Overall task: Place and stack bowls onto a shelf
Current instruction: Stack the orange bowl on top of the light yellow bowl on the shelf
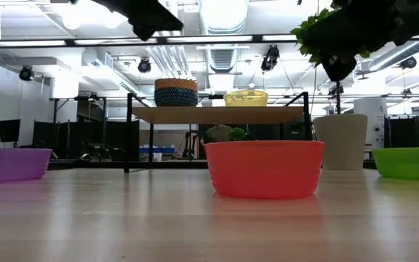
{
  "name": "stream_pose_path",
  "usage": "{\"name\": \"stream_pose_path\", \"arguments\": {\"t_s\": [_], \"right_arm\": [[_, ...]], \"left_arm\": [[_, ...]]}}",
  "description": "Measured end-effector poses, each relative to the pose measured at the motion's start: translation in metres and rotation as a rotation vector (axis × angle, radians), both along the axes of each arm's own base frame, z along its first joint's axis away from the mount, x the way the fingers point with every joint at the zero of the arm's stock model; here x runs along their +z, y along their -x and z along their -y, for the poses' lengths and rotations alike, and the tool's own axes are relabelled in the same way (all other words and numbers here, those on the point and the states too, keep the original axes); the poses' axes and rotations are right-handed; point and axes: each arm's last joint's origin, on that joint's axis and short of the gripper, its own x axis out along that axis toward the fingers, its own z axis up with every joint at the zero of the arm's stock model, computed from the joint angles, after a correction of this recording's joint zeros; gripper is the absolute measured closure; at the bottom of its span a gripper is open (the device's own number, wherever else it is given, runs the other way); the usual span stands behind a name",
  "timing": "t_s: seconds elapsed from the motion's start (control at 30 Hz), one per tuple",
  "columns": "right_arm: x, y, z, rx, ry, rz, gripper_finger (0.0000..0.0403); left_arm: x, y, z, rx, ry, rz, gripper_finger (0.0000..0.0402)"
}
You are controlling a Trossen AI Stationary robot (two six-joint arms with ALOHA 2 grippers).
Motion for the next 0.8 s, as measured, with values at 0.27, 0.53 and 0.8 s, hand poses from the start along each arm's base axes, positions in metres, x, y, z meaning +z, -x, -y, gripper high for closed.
{"name": "stream_pose_path", "arguments": {"t_s": [0.27, 0.53, 0.8], "right_arm": [[0.008, -0.004, 0.001, -0.08, -0.067, -0.009, 0.0346], [0.038, -0.021, -0.005, -0.096, -0.004, -0.133, 0.0346], [0.05, -0.054, -0.016, -0.093, 0.091, -0.346, 0.0346]], "left_arm": [[-0.008, 0.007, 0.048, -0.214, -0.076, -0.086, 0.0401], [-0.036, 0.032, 0.05, -0.2, -0.119, -0.065, 0.0401], [-0.037, 0.079, 0.044, -0.063, -0.17, 0.155, 0.0401]]}}
